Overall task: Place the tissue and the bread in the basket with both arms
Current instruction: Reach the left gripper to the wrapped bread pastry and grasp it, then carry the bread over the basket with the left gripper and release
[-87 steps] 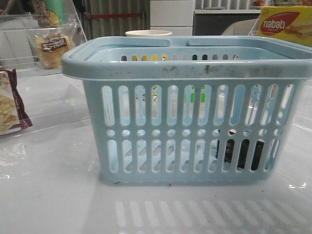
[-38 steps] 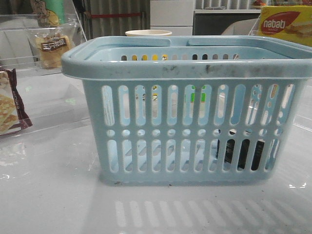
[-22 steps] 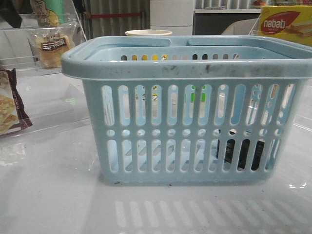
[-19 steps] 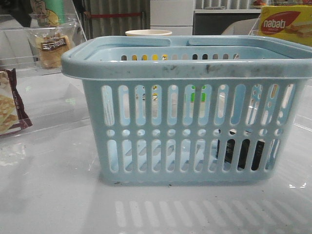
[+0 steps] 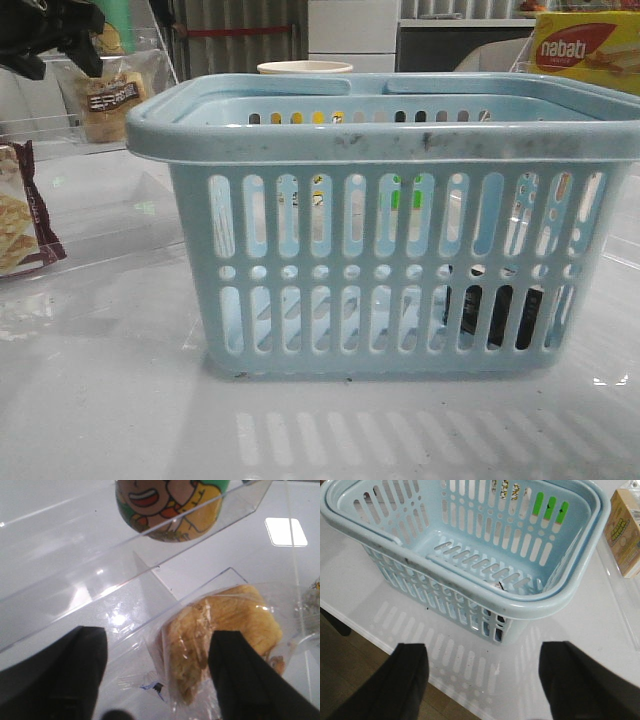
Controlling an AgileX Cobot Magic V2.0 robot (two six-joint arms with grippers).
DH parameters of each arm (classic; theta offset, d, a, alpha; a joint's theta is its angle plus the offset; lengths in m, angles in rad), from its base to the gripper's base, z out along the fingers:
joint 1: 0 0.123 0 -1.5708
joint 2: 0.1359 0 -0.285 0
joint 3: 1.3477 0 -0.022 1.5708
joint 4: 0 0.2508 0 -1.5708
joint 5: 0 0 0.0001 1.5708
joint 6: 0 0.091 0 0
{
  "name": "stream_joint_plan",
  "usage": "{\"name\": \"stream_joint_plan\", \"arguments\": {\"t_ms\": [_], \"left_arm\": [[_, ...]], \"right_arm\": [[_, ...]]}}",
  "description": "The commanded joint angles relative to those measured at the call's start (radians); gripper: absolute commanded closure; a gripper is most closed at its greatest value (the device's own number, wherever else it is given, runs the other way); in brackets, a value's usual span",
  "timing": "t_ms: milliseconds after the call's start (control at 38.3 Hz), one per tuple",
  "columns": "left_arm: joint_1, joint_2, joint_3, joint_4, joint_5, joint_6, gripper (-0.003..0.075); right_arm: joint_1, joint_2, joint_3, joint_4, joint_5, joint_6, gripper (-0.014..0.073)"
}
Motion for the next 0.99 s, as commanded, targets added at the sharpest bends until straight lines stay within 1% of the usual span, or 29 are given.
{"name": "stream_joint_plan", "arguments": {"t_ms": [0, 235, 522, 783, 966], "left_arm": [[-0.001, -0.055, -0.038, -0.018, -0.048, 0.0, 0.0421], [-0.001, -0.055, -0.038, -0.02, 0.025, 0.0, 0.0634], [-0.001, -0.105, -0.038, -0.02, 0.081, 0.0, 0.0629], [-0.001, -0.259, -0.038, -0.02, 0.122, 0.0, 0.0629], [-0.032, -0.39, -0.038, -0.021, 0.223, 0.002, 0.0629]], "right_arm": [[0.0, 0.001, -0.023, -0.011, -0.072, -0.01, 0.0023], [0.0, 0.001, -0.023, -0.011, -0.072, -0.01, 0.0023], [0.0, 0.001, -0.023, -0.011, -0.072, -0.01, 0.0023], [0.0, 0.001, -0.023, -0.011, -0.072, -0.01, 0.0023], [0.0, 0.001, -0.023, -0.011, -0.072, -0.01, 0.0023]]}}
